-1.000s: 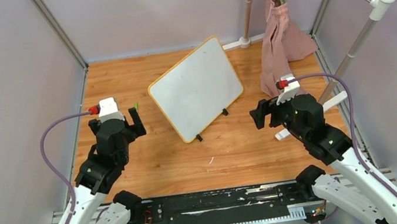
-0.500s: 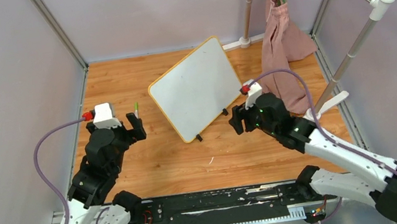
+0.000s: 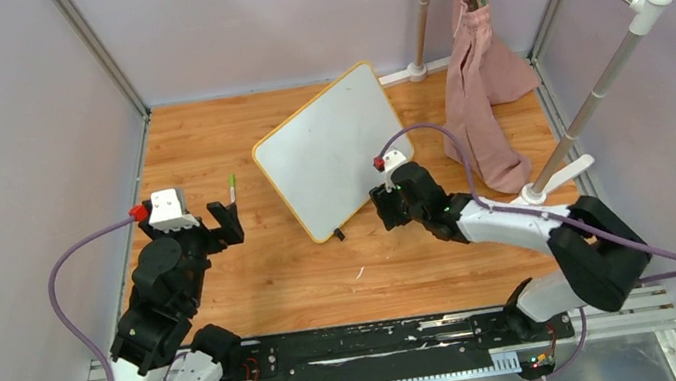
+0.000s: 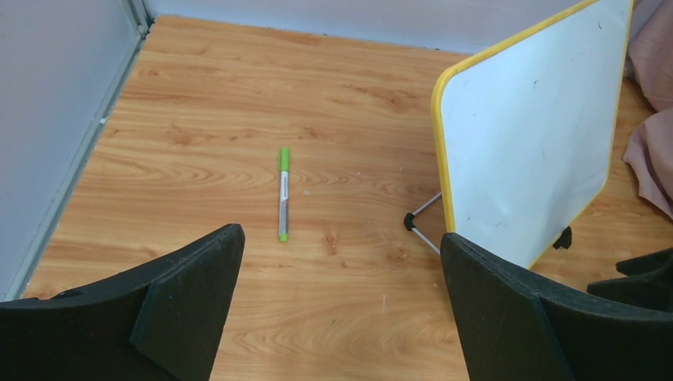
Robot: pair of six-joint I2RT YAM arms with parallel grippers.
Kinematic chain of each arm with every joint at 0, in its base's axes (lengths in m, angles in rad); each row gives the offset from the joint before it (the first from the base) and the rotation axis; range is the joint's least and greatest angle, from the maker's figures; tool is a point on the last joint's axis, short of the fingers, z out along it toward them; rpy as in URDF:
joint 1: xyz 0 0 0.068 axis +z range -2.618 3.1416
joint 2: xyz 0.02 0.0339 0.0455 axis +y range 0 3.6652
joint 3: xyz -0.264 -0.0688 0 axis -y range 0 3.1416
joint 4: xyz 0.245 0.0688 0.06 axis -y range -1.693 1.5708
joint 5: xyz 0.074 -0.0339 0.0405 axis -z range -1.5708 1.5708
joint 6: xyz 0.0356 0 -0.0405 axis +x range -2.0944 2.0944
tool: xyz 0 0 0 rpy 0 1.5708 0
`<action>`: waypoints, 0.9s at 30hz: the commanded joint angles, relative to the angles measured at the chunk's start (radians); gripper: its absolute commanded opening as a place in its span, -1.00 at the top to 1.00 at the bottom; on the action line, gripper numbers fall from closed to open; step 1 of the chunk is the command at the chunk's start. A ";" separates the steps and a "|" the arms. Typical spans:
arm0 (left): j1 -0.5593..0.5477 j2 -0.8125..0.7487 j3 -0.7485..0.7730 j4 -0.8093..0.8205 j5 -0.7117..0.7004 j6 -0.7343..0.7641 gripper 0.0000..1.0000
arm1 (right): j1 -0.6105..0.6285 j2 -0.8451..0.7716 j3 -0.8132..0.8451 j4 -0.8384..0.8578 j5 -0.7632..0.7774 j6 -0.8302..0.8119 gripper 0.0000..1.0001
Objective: Write a sentence on the whiteboard
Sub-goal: Adjust the whiteboard stand at the center of the board.
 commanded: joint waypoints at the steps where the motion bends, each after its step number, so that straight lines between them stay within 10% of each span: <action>1: -0.007 -0.019 -0.005 0.029 -0.019 0.012 -1.00 | -0.032 0.105 0.041 0.101 0.020 -0.025 -0.23; 27: -0.028 -0.002 -0.013 0.038 -0.030 0.015 -1.00 | -0.137 0.343 0.089 0.303 -0.037 -0.036 0.04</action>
